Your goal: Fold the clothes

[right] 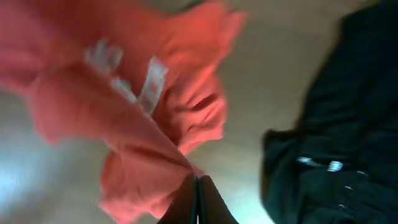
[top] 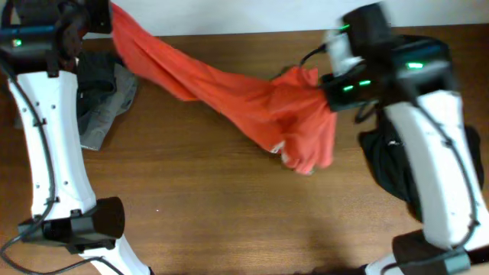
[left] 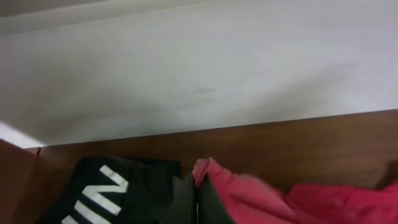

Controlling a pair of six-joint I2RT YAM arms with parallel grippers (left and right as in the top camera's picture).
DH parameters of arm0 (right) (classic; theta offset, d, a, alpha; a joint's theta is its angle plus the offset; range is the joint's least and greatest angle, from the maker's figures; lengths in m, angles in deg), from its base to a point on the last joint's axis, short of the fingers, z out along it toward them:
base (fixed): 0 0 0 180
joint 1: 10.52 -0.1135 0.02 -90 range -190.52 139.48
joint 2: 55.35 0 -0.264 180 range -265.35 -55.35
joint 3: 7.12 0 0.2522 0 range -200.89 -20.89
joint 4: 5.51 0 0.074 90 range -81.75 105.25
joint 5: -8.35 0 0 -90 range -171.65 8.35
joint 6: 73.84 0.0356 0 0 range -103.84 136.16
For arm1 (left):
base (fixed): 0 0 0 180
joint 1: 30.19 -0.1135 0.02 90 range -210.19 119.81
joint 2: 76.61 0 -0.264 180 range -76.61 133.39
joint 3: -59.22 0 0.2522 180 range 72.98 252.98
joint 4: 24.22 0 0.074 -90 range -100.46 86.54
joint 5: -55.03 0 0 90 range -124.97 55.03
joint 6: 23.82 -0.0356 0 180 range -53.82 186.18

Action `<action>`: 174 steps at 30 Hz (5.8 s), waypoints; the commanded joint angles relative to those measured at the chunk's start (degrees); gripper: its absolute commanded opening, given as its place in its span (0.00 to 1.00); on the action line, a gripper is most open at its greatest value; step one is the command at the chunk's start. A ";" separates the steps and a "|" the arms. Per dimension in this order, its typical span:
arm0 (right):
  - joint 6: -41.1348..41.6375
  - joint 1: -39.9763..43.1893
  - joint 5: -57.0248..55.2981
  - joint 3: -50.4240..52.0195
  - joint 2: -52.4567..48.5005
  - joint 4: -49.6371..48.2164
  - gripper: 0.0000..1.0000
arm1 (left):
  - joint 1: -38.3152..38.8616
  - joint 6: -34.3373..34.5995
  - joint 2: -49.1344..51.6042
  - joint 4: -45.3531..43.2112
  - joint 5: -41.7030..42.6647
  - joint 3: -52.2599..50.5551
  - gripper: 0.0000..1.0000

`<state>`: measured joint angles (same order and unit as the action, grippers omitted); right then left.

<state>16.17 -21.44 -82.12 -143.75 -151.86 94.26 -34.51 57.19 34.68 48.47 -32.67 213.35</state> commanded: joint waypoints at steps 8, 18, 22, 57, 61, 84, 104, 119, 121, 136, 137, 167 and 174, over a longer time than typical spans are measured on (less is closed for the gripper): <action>-1.29 12.48 6.49 -12.17 8.98 2.71 0.04 | -0.35 2.10 -10.56 1.86 -0.20 1.49 0.01; -1.46 12.61 6.27 -17.20 18.62 6.45 0.04 | -0.35 2.10 -26.91 7.67 -0.20 1.49 0.01; -1.44 12.61 6.25 -18.16 23.85 6.99 0.04 | -0.35 2.05 -31.04 11.06 -0.22 1.49 0.01; -4.09 12.61 7.45 -18.14 -25.00 -3.39 0.04 | 0.50 2.93 13.86 10.71 4.22 -0.79 0.01; -4.07 12.61 7.80 -18.14 -34.60 -12.98 0.04 | 1.77 2.93 22.51 5.29 4.57 -0.79 0.01; 4.15 11.34 10.60 -19.63 -43.80 -12.87 0.64 | 6.84 2.93 33.99 -9.20 4.28 -0.76 0.01; 17.29 5.88 -1.42 -3.15 -43.82 -23.26 0.27 | 6.84 2.67 34.01 -7.89 3.67 -0.76 0.01; 12.72 11.74 -1.64 -19.41 -42.66 -14.69 0.04 | 5.62 1.68 33.99 -9.22 3.67 2.73 0.01; 11.76 13.22 -1.51 -23.76 -42.66 -14.27 0.04 | 5.11 1.68 33.99 -9.27 3.67 4.31 0.01; 9.20 18.16 -0.20 -23.74 -44.02 -29.16 0.04 | 4.35 2.08 34.05 -16.33 -1.62 6.40 0.01; 9.20 18.16 -0.17 -23.56 -44.09 -29.05 0.04 | 4.35 2.05 34.05 -16.39 -2.47 6.40 0.01; 0.20 21.07 12.39 -25.31 -35.26 11.32 0.04 | 2.58 1.62 28.30 9.38 -7.30 6.49 0.01; 0.17 20.17 13.70 -24.46 -35.12 11.34 0.04 | 2.60 1.64 25.77 13.55 -7.17 6.54 0.01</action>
<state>17.13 -0.65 -69.53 -168.06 -188.67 105.24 -31.62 59.59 64.53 60.56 -39.51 218.73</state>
